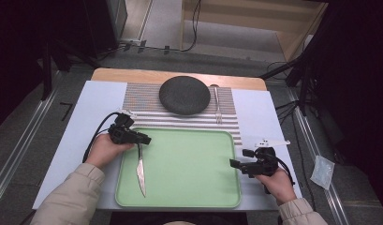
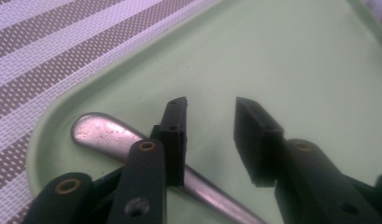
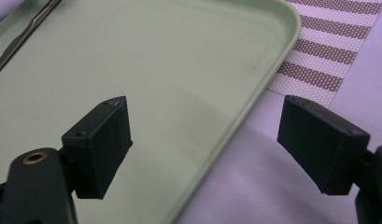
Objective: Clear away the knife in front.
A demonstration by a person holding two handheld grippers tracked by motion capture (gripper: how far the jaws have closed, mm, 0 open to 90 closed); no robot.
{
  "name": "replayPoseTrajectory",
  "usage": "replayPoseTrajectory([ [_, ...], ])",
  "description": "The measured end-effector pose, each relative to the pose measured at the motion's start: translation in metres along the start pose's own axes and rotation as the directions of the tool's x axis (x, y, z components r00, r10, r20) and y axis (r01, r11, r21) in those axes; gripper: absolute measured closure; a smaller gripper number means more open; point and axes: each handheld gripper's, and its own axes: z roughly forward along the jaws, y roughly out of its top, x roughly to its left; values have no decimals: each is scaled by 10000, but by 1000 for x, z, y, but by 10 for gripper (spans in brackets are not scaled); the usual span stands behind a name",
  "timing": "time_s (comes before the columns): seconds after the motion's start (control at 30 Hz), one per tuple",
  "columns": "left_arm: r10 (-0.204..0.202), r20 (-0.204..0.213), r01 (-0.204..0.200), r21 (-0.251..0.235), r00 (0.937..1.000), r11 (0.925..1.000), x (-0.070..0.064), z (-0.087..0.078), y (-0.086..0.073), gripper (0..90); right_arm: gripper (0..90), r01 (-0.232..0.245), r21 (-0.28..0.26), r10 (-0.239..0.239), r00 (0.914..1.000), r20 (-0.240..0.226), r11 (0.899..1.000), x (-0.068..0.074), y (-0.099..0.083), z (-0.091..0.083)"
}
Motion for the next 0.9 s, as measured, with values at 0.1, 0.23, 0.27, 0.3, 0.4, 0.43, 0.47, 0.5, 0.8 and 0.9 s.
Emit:
replayPoseTrajectory([
  [0.1, -134, 121, 139, -414, 9998, 9990, -3, -4, -1, 562, 155, -10, -18, 10, 10000, -6, 10000, 0, 0, 0],
  [0.23, -438, 240, 455, -776, 9988, 9959, -7, -9, -4, 456, 155, -19, -26, 19, 10000, 11, 10000, 0, 0, 0],
  [0.27, -454, 212, 471, -870, 9987, 9951, -8, -10, -6, 428, 155, -19, -28, 19, 10000, 9, 10000, 0, 0, 0],
  [0.3, -442, 172, 456, -902, 9989, 9949, -9, -11, -7, 408, 155, 7, -43, -7, 10000, 5, 10000, 0, 0, 0],
  [0.4, -418, 165, 433, -1059, 9990, 9934, -13, -15, -12, 376, 155, 6, -58, -6, 10000, -4, 10000, 0, 0, 0],
  [0.43, -395, 193, 414, -1138, 9990, 9926, -14, -17, -13, 374, 155, 13, -54, -13, 10000, 6, 10000, 0, 0, 0],
  [0.47, -394, 209, 417, -1224, 9990, 9916, -16, -18, -15, 374, 155, 14, -53, -14, 10000, 2, 10000, 0, 1, 0],
  [0.5, -396, 207, 419, -1296, 9990, 9907, -17, -20, -16, 368, 155, 12, -62, -12, 10000, 1, 10000, 0, 1, 1],
  [0.8, -365, -283, 315, -1612, 9989, 9864, -27, -30, -30, 336, 155, -36, -32, 36, 10000, 12, 10000, -1, 1, 1],
  [0.9, -454, -188, 415, -1693, 9988, 9847, -29, -32, -36, 336, 155, -41, 12, 41, 10000, 8, 10000, 0, 1, 1],
])
